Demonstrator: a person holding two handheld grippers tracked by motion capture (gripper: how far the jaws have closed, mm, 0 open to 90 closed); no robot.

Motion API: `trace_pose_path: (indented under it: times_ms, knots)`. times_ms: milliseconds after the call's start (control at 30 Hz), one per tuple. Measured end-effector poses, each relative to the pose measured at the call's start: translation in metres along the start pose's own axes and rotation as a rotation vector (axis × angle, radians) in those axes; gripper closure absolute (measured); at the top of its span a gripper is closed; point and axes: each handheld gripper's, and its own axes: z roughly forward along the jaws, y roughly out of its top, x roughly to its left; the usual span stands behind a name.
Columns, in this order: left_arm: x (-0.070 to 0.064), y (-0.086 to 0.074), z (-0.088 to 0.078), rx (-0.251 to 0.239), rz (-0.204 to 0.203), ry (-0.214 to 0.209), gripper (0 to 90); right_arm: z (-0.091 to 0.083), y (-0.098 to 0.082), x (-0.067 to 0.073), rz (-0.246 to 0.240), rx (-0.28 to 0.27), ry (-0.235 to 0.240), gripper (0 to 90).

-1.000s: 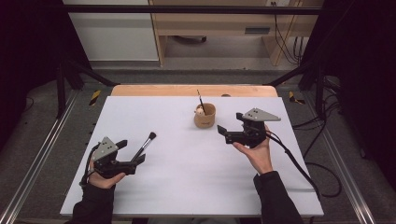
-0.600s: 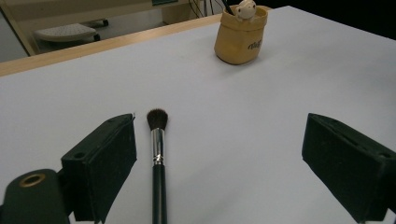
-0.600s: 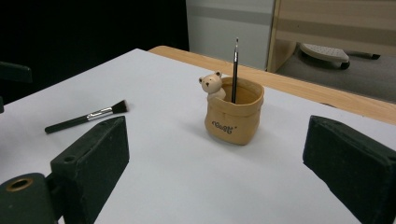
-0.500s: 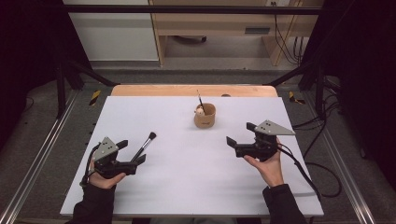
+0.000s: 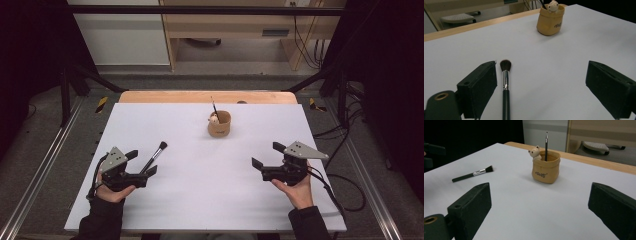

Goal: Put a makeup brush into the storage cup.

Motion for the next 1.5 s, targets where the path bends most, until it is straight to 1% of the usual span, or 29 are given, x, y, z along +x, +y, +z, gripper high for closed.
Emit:
trace_pose_path:
  times_ms: [100,200,300,367,633,867,967,1233,1500]
  knots:
    - [0.000,0.000,-0.001,-0.002,-0.002,-0.002,9.5,-0.005,-0.005,-0.001,-0.006,0.005,-0.001,5.4]
    - [0.000,0.000,-0.001,-0.004,-0.002,-0.001,9.5,-0.008,-0.007,-0.001,0.002,-0.003,-0.006,5.3]
    - [0.000,0.000,-0.002,-0.009,-0.001,-0.002,9.5,-0.012,-0.011,-0.001,-0.010,0.000,-0.006,5.1]
    - [0.000,0.001,-0.002,-0.008,-0.001,-0.001,9.5,-0.014,-0.014,-0.002,-0.006,0.002,-0.005,5.1]
    - [-0.001,0.000,-0.002,-0.007,-0.002,-0.003,9.5,-0.018,-0.023,-0.006,0.000,0.014,-0.011,5.2]
    - [-0.002,-0.001,-0.001,-0.001,-0.001,-0.006,9.5,-0.022,-0.025,-0.007,0.006,-0.002,-0.016,5.4]
    - [-0.002,-0.002,0.000,0.001,-0.004,-0.007,9.4,-0.022,-0.026,-0.006,0.007,0.003,-0.013,5.3]
    - [-0.004,-0.002,0.003,0.011,0.007,-0.012,9.4,-0.022,-0.028,-0.008,0.018,-0.001,-0.014,5.4]
    - [-0.004,0.000,0.003,0.010,-0.001,-0.016,9.4,-0.024,-0.028,-0.009,0.024,-0.010,-0.015,5.5]
